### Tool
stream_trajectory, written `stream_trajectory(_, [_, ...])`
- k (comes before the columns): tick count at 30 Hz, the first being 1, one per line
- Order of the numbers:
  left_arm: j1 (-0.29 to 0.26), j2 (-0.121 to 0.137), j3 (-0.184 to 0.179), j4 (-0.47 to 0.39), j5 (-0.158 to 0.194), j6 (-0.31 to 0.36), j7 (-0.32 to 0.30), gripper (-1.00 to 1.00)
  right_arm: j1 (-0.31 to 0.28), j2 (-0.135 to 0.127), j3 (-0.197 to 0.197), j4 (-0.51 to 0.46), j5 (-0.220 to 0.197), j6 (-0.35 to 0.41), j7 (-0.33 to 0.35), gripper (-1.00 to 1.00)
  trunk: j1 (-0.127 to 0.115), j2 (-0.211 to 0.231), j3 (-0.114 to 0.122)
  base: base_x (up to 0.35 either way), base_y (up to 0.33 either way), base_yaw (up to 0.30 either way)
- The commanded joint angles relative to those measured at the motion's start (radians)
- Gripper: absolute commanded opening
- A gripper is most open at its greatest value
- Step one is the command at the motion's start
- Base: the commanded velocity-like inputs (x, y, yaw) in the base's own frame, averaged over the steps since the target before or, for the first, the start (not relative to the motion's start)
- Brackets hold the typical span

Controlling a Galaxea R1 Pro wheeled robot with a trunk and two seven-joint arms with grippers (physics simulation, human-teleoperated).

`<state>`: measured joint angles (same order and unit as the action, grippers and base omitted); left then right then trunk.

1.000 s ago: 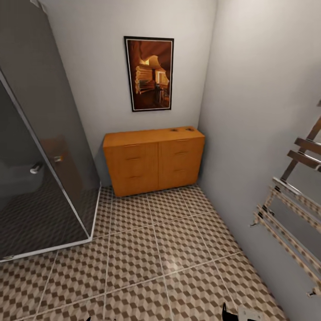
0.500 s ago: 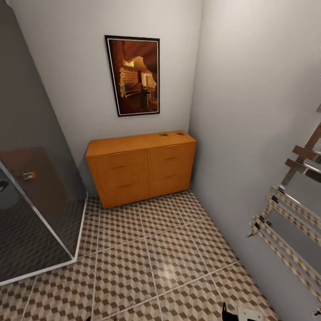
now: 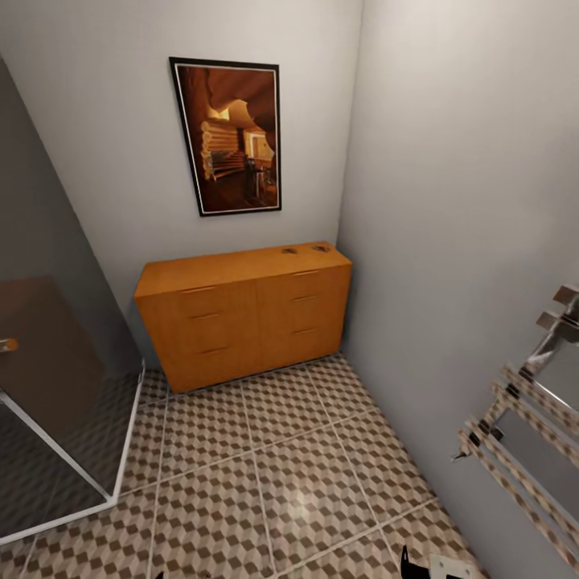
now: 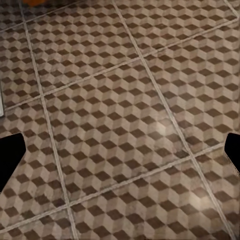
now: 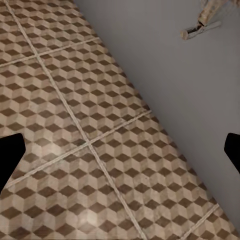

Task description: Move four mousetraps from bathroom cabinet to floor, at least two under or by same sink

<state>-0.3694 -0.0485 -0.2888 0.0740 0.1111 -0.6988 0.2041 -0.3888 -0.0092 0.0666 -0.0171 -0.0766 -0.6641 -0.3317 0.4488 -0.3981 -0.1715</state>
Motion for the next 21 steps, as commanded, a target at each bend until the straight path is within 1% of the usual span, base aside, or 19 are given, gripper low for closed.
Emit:
stream_trajectory(1, [-0.002,-0.002,-0.009,0.004,0.010,-0.006,0.000,1.00,-0.001,0.000,0.008,0.001,-0.007,-0.003,-0.001,1.00,0.001,-0.002,-0.002,0.340,-0.074,-0.001])
stream_trajectory(7, [-0.002,-0.002,-0.009,0.004,0.010,-0.007,0.000,1.00,-0.001,-0.001,0.008,0.000,-0.005,-0.003,-0.002,1.00,0.001,-0.002,-0.002,0.340,-0.065,0.000])
stream_trajectory(16, [-0.002,-0.002,-0.009,0.004,0.010,-0.006,0.000,1.00,-0.001,-0.003,0.009,0.000,-0.004,-0.003,-0.003,1.00,0.001,-0.002,-0.002,0.340,-0.015,0.000])
stream_trajectory(18, [0.009,-0.013,-0.010,0.006,-0.002,-0.018,-0.012,1.00,0.011,0.009,-0.002,0.006,-0.014,-0.014,0.009,1.00,0.001,-0.002,-0.002,0.000,0.000,0.000])
stream_trajectory(21, [0.021,-0.013,-0.010,0.006,-0.017,-0.034,-0.027,1.00,0.028,0.025,-0.013,0.006,-0.013,-0.031,0.026,1.00,0.001,-0.002,-0.002,0.000,0.000,0.000])
